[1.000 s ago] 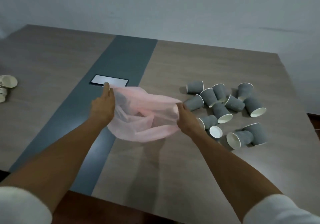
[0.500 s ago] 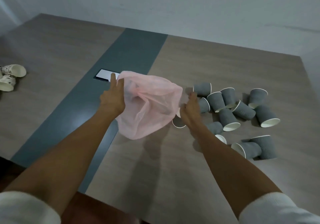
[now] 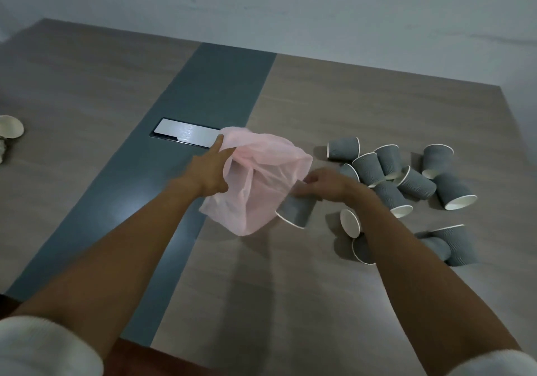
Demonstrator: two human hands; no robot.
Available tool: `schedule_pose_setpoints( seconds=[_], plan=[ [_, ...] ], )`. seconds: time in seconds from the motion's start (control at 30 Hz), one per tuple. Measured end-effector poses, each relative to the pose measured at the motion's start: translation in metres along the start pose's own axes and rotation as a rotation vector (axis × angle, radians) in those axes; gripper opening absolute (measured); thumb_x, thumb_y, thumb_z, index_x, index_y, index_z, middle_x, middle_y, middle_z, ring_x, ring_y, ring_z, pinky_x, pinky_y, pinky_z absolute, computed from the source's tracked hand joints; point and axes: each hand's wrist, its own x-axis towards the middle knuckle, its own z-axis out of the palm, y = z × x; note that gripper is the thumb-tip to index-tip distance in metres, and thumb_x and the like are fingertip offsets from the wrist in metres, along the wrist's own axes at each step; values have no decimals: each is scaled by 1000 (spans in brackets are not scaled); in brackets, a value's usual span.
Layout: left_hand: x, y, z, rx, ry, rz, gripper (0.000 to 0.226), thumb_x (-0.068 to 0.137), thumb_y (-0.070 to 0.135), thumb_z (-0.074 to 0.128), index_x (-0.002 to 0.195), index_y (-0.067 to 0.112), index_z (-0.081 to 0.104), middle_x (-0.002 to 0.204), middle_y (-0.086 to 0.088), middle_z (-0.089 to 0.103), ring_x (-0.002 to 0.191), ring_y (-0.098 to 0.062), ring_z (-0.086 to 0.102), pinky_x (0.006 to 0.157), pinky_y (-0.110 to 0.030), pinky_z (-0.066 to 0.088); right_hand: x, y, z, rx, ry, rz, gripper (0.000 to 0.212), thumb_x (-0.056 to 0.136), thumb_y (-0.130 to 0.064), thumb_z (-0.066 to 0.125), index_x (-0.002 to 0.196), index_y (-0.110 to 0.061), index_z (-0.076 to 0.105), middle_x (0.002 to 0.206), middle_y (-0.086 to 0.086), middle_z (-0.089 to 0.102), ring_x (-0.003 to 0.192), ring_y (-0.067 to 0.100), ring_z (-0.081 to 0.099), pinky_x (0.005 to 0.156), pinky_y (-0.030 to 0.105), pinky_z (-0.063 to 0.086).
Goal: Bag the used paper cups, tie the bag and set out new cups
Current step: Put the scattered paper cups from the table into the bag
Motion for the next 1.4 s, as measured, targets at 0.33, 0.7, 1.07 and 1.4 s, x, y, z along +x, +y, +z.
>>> schedule_pose_setpoints(
  seconds=[0.33,0.7,1.07,1.4],
  plan=[
    [8,38,-8,-369,10,227,108,45,46,81,144,33,40,139,9,50,119,-21,54,87,-33,50,26,-21,76,413,259,30,66,87,-36,74,144,-13,50,123,-6,56,114,26,62,95,50,57],
    [18,55,5,-226,238,215,60,83,33,67,141,34,53,160,10,33,124,-34,55,100,-50,49,38,86,-26,27,586,384,34,100,-19,49,122,3,62,128,26,63,119,42,60,95,43,49],
    [38,64,1,138,247,159,88,84,9,60,151,48,18,165,9,16,92,-41,62,77,-45,53,33,89,-34,170,632,217,22,89,-15,52,75,-4,64,73,13,65,73,34,60,62,38,46],
    [51,89,0,-7,176,140,90,82,18,70,156,35,21,167,9,16,128,-42,53,98,-52,48,31,8,29,693,182,42,16,93,0,53,90,5,68,75,13,68,59,22,72,54,33,54]
  ],
)
